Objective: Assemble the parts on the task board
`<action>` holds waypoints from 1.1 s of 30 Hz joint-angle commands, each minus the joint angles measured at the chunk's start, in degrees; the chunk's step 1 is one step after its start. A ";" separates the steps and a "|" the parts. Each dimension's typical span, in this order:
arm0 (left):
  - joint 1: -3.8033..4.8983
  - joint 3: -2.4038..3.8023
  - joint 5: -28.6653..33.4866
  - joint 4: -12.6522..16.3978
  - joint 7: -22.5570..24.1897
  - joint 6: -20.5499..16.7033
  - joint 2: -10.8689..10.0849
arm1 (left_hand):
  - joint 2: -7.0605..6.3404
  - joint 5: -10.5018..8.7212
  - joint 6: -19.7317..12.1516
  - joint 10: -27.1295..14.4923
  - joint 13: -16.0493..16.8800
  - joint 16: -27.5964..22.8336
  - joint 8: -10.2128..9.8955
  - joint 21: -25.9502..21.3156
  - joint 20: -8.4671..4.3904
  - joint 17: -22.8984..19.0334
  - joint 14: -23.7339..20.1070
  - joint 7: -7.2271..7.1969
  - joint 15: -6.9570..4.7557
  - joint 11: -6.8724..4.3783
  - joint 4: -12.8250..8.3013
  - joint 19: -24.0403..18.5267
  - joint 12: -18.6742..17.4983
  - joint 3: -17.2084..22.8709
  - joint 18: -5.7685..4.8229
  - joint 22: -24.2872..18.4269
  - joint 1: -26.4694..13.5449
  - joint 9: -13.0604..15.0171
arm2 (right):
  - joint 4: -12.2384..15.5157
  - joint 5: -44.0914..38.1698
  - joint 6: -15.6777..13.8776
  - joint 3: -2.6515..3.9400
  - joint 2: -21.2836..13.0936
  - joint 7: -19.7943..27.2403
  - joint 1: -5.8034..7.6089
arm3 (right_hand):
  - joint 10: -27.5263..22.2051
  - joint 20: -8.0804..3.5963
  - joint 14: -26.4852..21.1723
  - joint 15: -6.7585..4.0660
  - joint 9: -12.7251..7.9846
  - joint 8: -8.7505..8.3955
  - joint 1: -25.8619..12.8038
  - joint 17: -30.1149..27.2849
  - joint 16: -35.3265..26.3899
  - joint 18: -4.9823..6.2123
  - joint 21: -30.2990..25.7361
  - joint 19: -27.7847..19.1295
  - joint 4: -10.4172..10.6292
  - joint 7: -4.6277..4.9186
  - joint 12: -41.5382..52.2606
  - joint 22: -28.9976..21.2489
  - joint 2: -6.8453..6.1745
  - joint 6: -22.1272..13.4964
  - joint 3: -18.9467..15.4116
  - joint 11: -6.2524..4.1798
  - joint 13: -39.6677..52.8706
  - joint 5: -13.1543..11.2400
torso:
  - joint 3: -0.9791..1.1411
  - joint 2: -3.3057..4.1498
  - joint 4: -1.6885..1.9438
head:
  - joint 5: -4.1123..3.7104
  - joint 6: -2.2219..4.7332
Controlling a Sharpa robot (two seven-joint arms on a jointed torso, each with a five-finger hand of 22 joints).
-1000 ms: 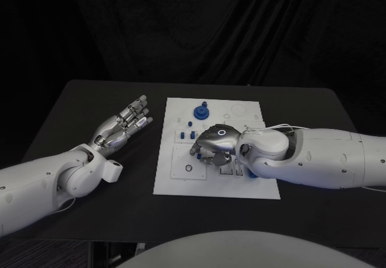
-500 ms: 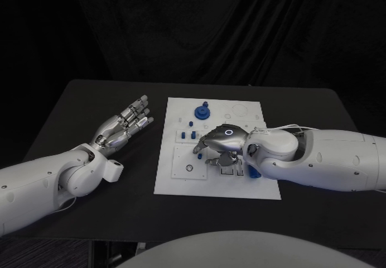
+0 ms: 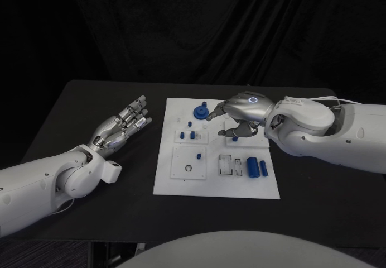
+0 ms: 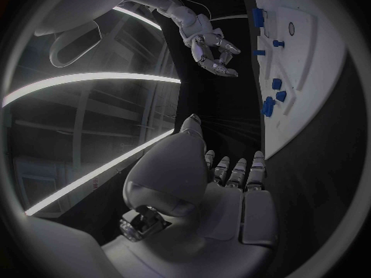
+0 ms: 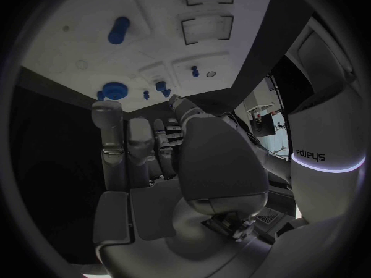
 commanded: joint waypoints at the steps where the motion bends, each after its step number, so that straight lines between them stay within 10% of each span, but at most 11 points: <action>1: -0.09 0.05 0.24 0.14 5.85 0.11 0.33 | 0.07 0.41 0.16 0.10 -0.05 -0.21 0.18 -0.36 0.58 -0.05 0.08 0.38 0.39 0.23 0.01 -0.01 0.02 0.24 -0.50 0.03 0.63 0.07 | -0.57 -0.20 1.83 -0.03 -0.95 -3.69 0.32 | -0.12 -0.07 0.20 -0.01 -0.88 -0.07 0.75 -0.98 -0.66 -0.84 -0.01 0.45 2.30 -0.84 -0.37 5.50 -1.11 -0.24 -1.08 0.00 -1.01 0.23 | -0.06 0.07 0.10 | -0.25 -0.01; 6: -0.09 0.05 0.24 0.11 5.89 0.21 0.46 | 0.09 0.45 0.12 0.08 -0.05 -0.21 0.17 -0.38 0.60 -0.05 0.08 0.40 0.40 0.23 0.01 -0.04 0.02 0.25 -0.49 -0.05 0.64 0.07 | -1.58 -0.33 3.07 -0.04 -1.97 -4.28 -0.33 | 1.08 -0.09 0.43 -0.04 -1.30 0.30 1.55 -1.35 -0.80 -0.86 0.00 0.67 5.09 -0.32 -0.02 5.50 -1.45 1.29 -1.92 -0.03 -1.79 0.26 | -0.15 0.08 0.13 | -0.21 -0.01; 11: -0.09 0.05 0.24 0.07 5.92 0.27 0.52 | 0.11 0.48 0.12 0.08 -0.05 -0.21 0.17 -0.38 0.63 -0.05 0.08 0.41 0.40 0.23 0.00 -0.04 0.02 0.26 -0.48 -0.05 0.65 0.06 | -2.31 -0.37 2.82 -0.05 -2.45 -4.12 -1.35 | 6.04 -0.27 3.74 -0.14 -1.89 0.85 2.19 6.22 7.29 -2.54 11.64 3.94 6.79 1.57 2.06 7.92 -0.99 3.82 -2.32 -0.49 -1.99 0.10 | -0.27 0.10 0.14 | -0.09 -0.01; 33: -0.10 0.05 0.23 -0.09 5.84 0.66 0.73 | 0.32 0.58 0.03 0.03 -0.07 -0.21 0.15 -0.39 0.91 -0.05 0.08 0.48 0.50 0.25 -0.11 -0.07 0.00 0.42 -0.39 -0.12 0.85 0.05 | -4.17 -0.40 4.50 -0.05 -1.67 -3.31 -3.91 | 11.39 -0.26 4.24 -0.10 -1.72 2.06 2.00 8.01 10.02 -3.08 16.74 4.63 6.14 3.33 2.37 8.59 -0.13 9.33 -2.19 -1.24 -2.44 0.05 | -0.10 0.22 0.30 | -0.27 -0.01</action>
